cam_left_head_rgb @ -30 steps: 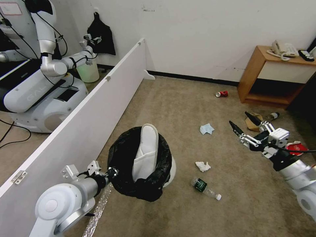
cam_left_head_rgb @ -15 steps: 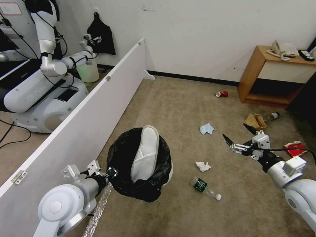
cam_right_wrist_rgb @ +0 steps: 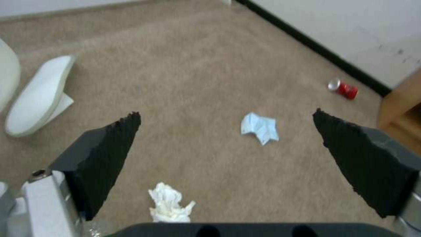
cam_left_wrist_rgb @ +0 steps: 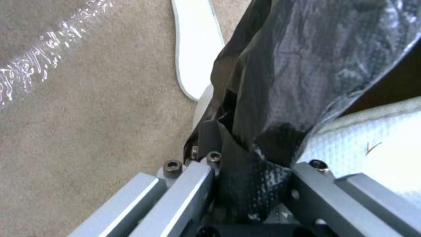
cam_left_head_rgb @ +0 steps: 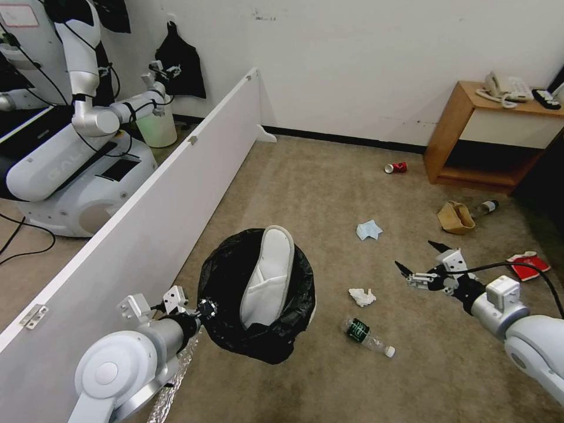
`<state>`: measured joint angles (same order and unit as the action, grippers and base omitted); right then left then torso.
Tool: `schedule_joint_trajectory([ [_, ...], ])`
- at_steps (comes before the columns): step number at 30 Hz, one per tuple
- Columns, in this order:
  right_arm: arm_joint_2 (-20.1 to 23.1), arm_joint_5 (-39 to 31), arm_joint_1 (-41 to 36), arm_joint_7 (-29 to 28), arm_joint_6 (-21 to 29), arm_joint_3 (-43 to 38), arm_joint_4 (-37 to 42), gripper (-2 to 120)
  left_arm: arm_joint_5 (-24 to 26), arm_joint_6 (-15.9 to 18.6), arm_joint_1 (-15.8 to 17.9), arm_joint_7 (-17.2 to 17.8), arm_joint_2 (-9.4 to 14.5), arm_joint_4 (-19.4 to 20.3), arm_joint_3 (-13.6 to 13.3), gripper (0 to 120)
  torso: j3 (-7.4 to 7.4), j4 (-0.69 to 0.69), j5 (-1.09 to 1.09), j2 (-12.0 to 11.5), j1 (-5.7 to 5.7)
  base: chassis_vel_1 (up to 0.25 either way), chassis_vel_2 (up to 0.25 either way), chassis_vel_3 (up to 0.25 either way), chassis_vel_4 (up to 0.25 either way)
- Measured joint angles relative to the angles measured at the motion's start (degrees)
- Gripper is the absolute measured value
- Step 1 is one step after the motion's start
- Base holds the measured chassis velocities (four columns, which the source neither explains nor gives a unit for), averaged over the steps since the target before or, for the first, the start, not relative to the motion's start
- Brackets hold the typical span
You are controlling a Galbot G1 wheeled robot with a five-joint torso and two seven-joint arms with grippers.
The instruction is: Pick up the trash bin, then pick up the garbage from the floor and place it into the trash bin.
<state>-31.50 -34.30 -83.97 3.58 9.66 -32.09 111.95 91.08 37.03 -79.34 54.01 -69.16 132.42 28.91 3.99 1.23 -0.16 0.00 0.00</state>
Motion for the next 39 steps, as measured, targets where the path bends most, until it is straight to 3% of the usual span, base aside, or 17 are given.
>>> schedule_joint_trajectory([
  [10,6.35,-10.86,5.49,-1.95,7.12,7.93,-1.07,100,-1.11,0.28,0.18,-0.18,-0.43,0.28,-1.26,0,0.00,0.01,0.00,0.00,0.00,0.000,0.000,0.000,0.000],
  [17,9.75,-16.53,6.50,-0.02,11.31,9.43,-1.02,100,-1.87,0.43,0.05,-0.52,-1.08,0.07,-1.81,0,0.00,0.00,0.01,0.00,0.00,0.000,0.000,0.000,0.000],
  [19,11.90,-20.66,7.52,0.52,14.95,10.20,-0.54,100,-2.24,0.48,0.15,-0.79,-1.41,-0.27,-2.04,0,0.00,0.00,0.00,0.00,0.00,0.000,0.000,0.000,0.000],
  [28,16.44,-22.46,8.44,4.21,19.97,12.40,-1.20,100,-3.49,0.62,0.47,-1.74,-2.24,-0.87,-2.34,0,0.00,0.01,-0.01,0.00,0.00,0.000,0.000,0.000,0.000],
  [32,16.15,-21.88,10.91,4.94,20.78,15.41,-1.75,100,-4.35,0.69,0.45,-2.21,-2.68,-1.15,-2.46,0,0.00,0.01,-0.01,0.00,0.00,0.000,0.000,0.000,0.000],
  [38,10.79,-22.34,24.52,5.09,22.40,28.73,-4.26,100,-5.68,0.86,0.47,-2.88,-3.48,-1.66,-2.55,0,0.00,0.00,-0.02,0.00,0.00,0.000,0.000,0.000,0.000],
  [39,8.49,-22.69,29.41,5.03,22.93,34.03,-5.56,100,-5.99,0.89,0.34,-3.06,-3.61,-1.66,-2.47,0,0.00,0.00,0.00,0.00,0.00,0.000,0.000,0.000,0.000],
])
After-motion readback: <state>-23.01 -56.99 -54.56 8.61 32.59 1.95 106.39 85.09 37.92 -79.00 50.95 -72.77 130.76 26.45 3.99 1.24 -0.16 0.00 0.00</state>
